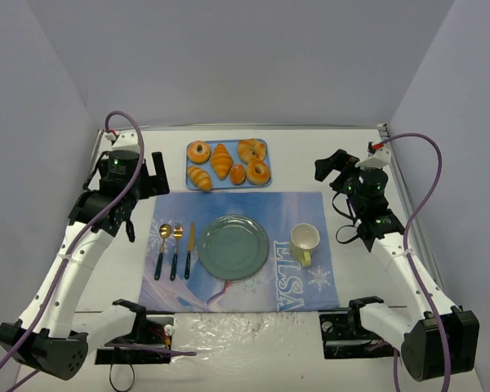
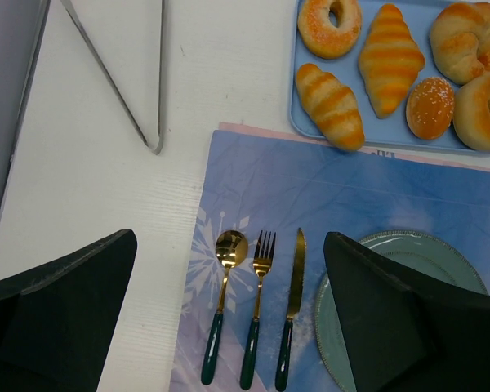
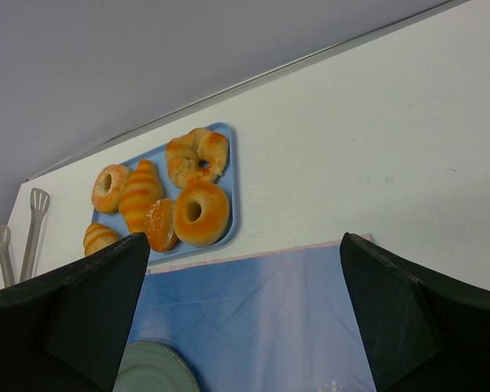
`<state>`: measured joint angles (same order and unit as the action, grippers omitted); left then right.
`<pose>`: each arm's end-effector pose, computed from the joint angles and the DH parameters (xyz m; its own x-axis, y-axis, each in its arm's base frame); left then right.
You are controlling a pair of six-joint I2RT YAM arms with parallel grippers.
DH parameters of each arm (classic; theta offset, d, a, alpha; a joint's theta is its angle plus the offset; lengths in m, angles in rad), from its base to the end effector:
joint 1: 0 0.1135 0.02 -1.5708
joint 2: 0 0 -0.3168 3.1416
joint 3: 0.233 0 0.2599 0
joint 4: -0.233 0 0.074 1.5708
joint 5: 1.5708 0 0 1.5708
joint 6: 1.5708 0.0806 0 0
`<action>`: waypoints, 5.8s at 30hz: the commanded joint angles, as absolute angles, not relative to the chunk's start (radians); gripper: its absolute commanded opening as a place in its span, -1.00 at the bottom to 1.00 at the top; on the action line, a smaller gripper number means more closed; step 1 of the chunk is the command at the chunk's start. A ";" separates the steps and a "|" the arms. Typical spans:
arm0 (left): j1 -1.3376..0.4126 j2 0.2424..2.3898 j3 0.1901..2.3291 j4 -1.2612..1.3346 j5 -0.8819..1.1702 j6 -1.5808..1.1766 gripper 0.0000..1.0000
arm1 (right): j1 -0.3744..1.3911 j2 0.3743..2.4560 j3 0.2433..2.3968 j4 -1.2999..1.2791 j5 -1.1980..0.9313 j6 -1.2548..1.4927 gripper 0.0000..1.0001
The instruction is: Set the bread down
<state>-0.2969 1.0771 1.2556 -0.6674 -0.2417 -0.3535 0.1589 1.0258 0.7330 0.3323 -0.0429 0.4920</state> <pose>0.2375 -0.0525 0.4249 -0.4497 -0.2139 -0.8672 -0.0785 0.9766 -0.2002 0.2657 0.0461 0.3750 -0.0603 0.4683 -0.8815 -0.1950 0.8606 0.4705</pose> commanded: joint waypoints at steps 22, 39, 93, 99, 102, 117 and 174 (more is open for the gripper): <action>0.098 1.676 1.475 -0.578 -0.208 -0.572 0.94 | 0.166 1.062 0.768 0.427 -0.135 0.531 1.00; 0.130 2.010 1.649 -0.566 -0.179 -0.481 0.94 | 0.167 1.026 0.740 0.431 -0.130 0.535 1.00; 0.168 2.213 1.804 -0.569 0.046 -0.483 -0.09 | 0.166 0.996 0.714 0.418 -0.130 0.533 1.00; 0.144 2.129 1.824 -0.598 0.030 -0.481 -0.11 | 0.167 0.989 0.713 0.414 -0.132 0.534 1.00; 0.125 2.080 1.829 -0.615 0.003 -0.476 -0.11 | 0.166 0.986 0.715 0.413 -0.135 0.535 1.00; 0.071 1.917 1.814 -0.660 -0.087 -0.466 -0.12 | 0.168 0.983 0.710 0.416 -0.148 0.545 1.00; -0.454 1.581 1.507 -0.737 -0.215 -0.450 -0.03 | 0.181 0.975 0.706 0.399 -0.145 0.543 1.00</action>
